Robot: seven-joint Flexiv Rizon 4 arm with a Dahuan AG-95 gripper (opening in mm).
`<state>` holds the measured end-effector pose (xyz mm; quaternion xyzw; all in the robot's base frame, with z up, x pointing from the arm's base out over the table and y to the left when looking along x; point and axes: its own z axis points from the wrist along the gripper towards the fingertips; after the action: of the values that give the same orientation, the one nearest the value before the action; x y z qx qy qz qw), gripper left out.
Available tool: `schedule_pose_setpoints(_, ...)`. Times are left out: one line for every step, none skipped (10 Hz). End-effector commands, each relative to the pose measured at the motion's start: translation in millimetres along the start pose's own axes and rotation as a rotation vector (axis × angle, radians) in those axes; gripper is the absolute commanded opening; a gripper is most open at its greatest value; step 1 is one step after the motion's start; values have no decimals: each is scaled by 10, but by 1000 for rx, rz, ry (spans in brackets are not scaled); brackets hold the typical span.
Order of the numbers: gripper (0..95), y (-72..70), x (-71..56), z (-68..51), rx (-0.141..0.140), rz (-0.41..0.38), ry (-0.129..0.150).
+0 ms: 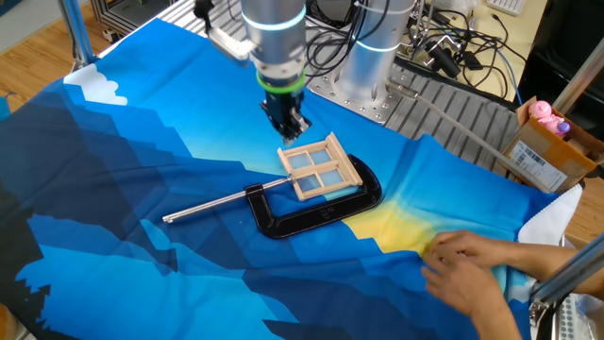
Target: Open a sliding window
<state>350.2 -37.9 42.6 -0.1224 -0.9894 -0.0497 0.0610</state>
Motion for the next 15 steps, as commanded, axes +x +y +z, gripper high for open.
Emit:
schedule_pose_setpoints(0,22,26,-1,-1,5,28)
schedule_pose_setpoints(0,25,26,10,-1,5,30)
schedule_pose_setpoints(0,27,25,13,-4,8,31)
schedule_pose_setpoints(0,27,26,13,-4,8,30)
schedule_pose_setpoints(0,29,25,16,-4,9,33)
schedule_pose_setpoints(0,34,25,24,-2,8,38)
schedule_pose_setpoints(0,34,25,24,-1,10,39)
schedule_pose_setpoints(0,34,25,24,0,12,38)
schedule_pose_setpoints(0,34,25,24,1,12,38)
schedule_pose_setpoints(0,34,25,24,1,12,39)
schedule_pose_setpoints(0,32,25,24,1,12,40)
schedule_pose_setpoints(0,32,25,25,2,12,40)
schedule_pose_setpoints(0,31,25,25,2,11,40)
schedule_pose_setpoints(0,30,24,27,2,11,40)
schedule_pose_setpoints(0,30,24,27,2,10,40)
